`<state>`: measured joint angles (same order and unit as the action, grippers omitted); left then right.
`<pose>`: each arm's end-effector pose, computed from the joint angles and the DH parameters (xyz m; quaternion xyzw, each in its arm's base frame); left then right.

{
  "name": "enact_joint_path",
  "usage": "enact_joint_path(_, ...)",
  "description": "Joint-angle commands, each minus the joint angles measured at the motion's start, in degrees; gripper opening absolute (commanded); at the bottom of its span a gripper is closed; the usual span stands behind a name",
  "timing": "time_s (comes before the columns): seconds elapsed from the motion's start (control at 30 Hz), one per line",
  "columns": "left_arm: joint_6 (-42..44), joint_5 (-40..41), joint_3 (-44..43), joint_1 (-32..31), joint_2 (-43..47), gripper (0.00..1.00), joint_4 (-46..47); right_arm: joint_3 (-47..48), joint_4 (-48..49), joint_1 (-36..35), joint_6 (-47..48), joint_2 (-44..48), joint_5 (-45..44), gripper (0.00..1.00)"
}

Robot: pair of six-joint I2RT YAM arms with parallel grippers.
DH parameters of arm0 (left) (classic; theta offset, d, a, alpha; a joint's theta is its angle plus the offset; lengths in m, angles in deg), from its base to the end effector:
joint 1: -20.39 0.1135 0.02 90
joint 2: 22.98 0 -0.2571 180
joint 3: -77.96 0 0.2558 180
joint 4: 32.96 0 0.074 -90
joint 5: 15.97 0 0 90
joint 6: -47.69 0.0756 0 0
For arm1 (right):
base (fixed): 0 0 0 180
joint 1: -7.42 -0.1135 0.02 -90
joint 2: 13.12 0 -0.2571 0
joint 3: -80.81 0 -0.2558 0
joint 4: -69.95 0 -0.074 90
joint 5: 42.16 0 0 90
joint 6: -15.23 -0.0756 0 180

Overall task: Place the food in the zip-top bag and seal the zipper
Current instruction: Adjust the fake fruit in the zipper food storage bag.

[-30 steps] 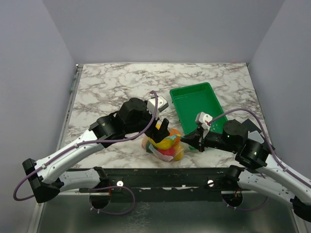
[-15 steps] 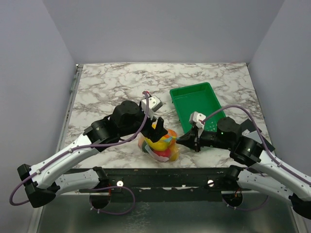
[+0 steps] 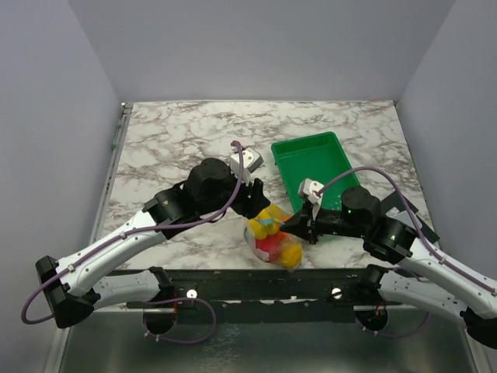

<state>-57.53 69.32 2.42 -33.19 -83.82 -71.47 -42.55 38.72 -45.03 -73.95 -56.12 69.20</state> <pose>0.1605 -0.2280 0.3426 0.2962 0.7832 -0.3366 0.4307 0.1112 0.1898 0.3055 -0.4533 0.6597 0.3874 0.4574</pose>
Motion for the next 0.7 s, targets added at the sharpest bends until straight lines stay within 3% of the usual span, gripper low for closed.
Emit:
enact_joint_path(0.0,3.77,-1.65,-2.93,0.29,2.22,0.63,0.96,0.49,-0.09,-0.38,-0.65,0.72,1.62,0.01)
enact_joint_path(0.1,6.67,-5.76,-3.36,0.30,2.55,0.71,1.04,0.90,-1.03,-0.38,-0.64,0.56,2.28,0.01)
enact_joint_path(0.3,14.11,-19.26,-2.14,0.32,2.36,0.74,1.05,2.48,-2.69,-0.38,0.41,0.26,5.59,0.01)
enact_joint_path(0.47,17.86,-29.84,-0.93,0.32,1.35,0.71,1.04,4.51,-5.75,-0.38,0.98,-1.03,8.17,0.01)
enact_joint_path(0.67,20.39,-35.92,0.18,0.31,0.24,0.61,0.89,5.89,-6.78,-0.38,0.82,-1.49,10.64,0.01)
